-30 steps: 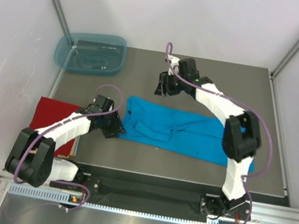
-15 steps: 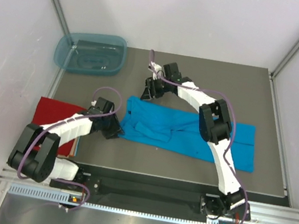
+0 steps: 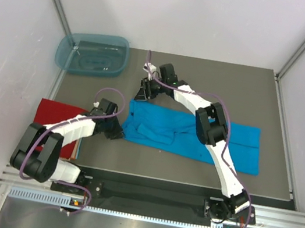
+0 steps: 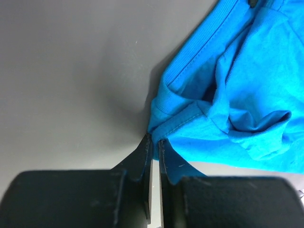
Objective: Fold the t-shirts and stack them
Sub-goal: Fold the tshirt
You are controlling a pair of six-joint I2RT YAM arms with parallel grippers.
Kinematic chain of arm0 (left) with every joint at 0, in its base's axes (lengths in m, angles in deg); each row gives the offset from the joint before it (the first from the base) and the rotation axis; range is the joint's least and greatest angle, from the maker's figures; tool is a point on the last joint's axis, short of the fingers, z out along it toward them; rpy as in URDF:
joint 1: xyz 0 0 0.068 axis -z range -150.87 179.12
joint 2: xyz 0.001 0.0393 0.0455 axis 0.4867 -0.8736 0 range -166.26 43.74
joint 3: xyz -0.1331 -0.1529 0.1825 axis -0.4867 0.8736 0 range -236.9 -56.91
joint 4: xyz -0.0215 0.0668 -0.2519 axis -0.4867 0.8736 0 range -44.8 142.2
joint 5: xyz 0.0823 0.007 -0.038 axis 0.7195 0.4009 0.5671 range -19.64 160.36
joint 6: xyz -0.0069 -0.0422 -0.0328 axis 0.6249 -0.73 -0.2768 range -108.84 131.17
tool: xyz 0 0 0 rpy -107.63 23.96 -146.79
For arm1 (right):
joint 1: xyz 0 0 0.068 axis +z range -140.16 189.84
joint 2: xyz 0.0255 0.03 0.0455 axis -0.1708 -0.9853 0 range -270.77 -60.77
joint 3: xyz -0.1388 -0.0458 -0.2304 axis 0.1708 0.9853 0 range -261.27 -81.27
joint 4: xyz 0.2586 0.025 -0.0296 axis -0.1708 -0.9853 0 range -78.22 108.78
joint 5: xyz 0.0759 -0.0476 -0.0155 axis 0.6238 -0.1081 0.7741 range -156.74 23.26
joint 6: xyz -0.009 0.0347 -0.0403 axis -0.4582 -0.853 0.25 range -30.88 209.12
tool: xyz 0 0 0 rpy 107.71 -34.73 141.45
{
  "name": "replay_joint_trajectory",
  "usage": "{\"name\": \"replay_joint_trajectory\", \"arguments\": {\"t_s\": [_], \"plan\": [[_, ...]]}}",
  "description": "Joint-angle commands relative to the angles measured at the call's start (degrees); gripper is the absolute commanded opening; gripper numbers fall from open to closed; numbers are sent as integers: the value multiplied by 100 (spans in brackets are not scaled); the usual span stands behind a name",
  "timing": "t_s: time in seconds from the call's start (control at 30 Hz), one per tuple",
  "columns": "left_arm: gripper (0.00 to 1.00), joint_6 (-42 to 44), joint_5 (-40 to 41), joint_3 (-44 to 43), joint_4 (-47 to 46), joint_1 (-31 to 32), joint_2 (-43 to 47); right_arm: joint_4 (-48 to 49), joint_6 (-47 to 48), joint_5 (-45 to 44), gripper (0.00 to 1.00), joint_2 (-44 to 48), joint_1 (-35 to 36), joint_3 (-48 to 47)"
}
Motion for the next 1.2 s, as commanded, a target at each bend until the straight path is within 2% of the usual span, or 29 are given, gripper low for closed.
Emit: {"name": "replay_joint_trajectory", "arguments": {"t_s": [0.0, 0.1, 0.13, 0.2, 0.23, 0.4, 0.5, 0.57, 0.67, 0.7, 0.73, 0.8, 0.87, 0.93, 1.0, 1.17], "plan": [[0, 93, 397, -109, 123, -21, -117, 62, -122, -134, 46, -256, 116, -322], [0, 110, 450, -126, 71, -21, -134, 27, -140, -381, 31, -247, 107, -322], [0, 119, 528, -196, 53, -21, -204, 27, -175, -460, 21, -239, 90, -305], [0, 180, 572, -284, 10, -21, -292, 193, -315, -592, 11, -221, 20, -270], [0, 224, 581, -345, -60, -21, -380, 263, -481, -645, 1, -221, -7, -261], [0, 303, 722, -460, -948, -21, -600, 1220, -1325, -1067, 0, -2, -288, 46], [0, 628, 1020, -1003, -1046, -21, -1108, 1537, -1520, -1628, 0, 139, -428, 117], [0, 979, 1161, -1750, -1002, -29, -1732, 1739, -1713, -1970, 0, 166, -577, 100], [9, 1367, 1275, -3102, -590, -56, -2760, 2055, -2134, -2340, 0, 96, -832, 56], [17, 1385, 1337, -3471, -458, -73, -3023, 2135, -2266, -2403, 0, 43, -903, 21], [21, 1411, 1346, -4154, -222, -91, -3461, 2206, -2511, -2464, 0, -79, -973, -75], [29, 1429, 1486, -4773, -27, -126, -3815, 2347, -2697, -2649, 0, -238, -1167, -233], [49, 1499, 1644, -5590, 325, -143, -4211, 2303, -2864, -2928, 0, -458, -1351, -541], [54, 1612, 1907, -6248, 658, -161, -4466, 2285, -2952, -3158, 0, -511, -1552, -621], [55, 1727, 1944, -6497, 686, -161, -4520, 2259, -3109, -3527, 0, -485, -1694, -543], [57, 1859, 1567, -6341, 318, -161, -4213, 2408, -3558, -4090, 0, -195, -2213, -6]]}}
